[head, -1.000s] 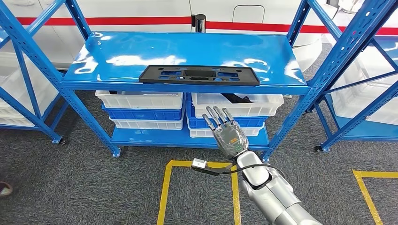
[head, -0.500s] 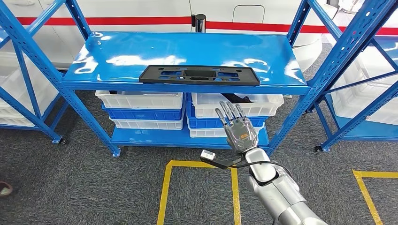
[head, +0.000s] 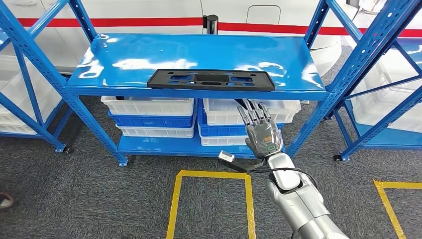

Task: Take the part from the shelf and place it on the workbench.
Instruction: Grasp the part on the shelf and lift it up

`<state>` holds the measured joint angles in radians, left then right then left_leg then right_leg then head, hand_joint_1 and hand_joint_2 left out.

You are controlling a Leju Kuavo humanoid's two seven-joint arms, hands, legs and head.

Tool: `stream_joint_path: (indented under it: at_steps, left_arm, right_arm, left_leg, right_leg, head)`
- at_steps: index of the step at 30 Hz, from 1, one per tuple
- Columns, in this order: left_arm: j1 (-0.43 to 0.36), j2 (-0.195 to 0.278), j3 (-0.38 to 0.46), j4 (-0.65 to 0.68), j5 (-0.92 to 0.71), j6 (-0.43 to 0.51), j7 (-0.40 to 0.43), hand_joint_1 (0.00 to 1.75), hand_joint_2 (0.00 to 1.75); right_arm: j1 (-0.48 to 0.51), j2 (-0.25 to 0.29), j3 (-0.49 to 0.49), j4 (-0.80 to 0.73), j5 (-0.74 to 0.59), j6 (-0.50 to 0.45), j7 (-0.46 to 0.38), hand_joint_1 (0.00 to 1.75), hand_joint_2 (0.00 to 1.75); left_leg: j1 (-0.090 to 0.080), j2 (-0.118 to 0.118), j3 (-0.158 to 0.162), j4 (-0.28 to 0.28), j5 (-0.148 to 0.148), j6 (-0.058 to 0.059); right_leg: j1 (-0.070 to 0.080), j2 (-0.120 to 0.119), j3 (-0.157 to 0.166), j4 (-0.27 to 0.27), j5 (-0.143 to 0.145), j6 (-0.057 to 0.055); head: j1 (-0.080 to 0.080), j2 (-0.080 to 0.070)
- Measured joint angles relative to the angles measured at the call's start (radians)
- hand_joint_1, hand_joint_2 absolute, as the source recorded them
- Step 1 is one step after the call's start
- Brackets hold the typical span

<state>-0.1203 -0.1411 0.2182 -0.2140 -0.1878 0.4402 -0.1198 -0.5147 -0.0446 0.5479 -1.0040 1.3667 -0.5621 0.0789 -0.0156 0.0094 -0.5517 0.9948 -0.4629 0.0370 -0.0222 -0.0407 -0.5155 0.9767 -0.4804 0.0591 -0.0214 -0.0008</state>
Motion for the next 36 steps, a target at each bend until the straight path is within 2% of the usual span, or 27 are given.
stream_joint_path:
  at_steps: [13,36]
  left_arm:
    - [0.000,0.001,0.003,0.000,-0.011,-0.001,0.006,0.00,0.00]
    - [0.000,0.001,0.004,0.000,-0.016,-0.013,0.000,0.00,0.00]
  right_arm:
    - [0.014,-0.001,-0.039,-0.077,0.020,0.004,-0.029,0.00,1.75]
    - [0.039,0.001,-0.036,-0.078,0.035,0.010,-0.037,0.00,1.75]
  left_leg:
    - [0.000,0.000,0.000,0.000,0.000,0.000]
    - [0.000,0.000,0.000,0.000,0.000,0.000]
  right_leg:
    - [0.000,0.000,0.000,0.000,0.000,0.000]
    - [0.000,0.000,0.000,0.000,0.000,0.000]
  head:
    - [0.000,0.000]
    - [0.000,0.000]
